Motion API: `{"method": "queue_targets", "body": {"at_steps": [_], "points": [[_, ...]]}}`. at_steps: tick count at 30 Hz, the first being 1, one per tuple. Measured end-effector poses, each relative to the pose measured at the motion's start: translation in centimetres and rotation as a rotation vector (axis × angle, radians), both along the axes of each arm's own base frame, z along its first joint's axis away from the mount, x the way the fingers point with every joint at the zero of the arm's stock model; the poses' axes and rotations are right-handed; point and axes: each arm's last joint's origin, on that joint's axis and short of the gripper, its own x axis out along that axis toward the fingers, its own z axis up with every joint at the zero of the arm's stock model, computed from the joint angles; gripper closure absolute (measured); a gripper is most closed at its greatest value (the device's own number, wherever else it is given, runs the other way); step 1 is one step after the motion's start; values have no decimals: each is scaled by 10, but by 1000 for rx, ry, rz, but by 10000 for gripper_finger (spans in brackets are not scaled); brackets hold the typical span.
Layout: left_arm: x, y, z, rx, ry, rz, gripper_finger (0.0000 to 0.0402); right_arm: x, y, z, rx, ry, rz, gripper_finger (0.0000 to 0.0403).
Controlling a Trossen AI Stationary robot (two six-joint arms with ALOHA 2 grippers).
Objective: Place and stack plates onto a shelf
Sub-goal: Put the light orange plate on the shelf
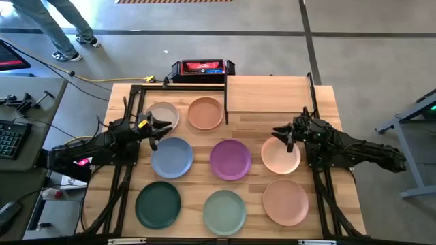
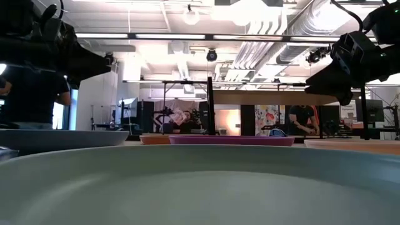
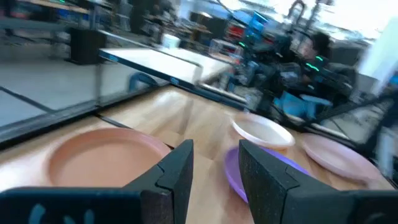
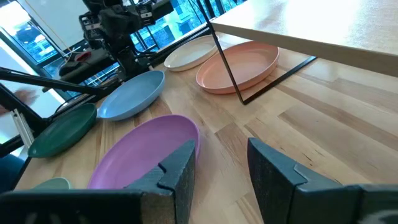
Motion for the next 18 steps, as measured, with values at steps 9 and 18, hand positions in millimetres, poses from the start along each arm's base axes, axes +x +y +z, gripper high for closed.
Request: {"method": "queue_targets", "body": {"at_steps": [9,18], "points": [[-1,3,0,0,4,55,284,0,0,0,1,5,0,275],[-1,3,0,-1,6,53,284,0,0,-1,1,5,0,275]]}}
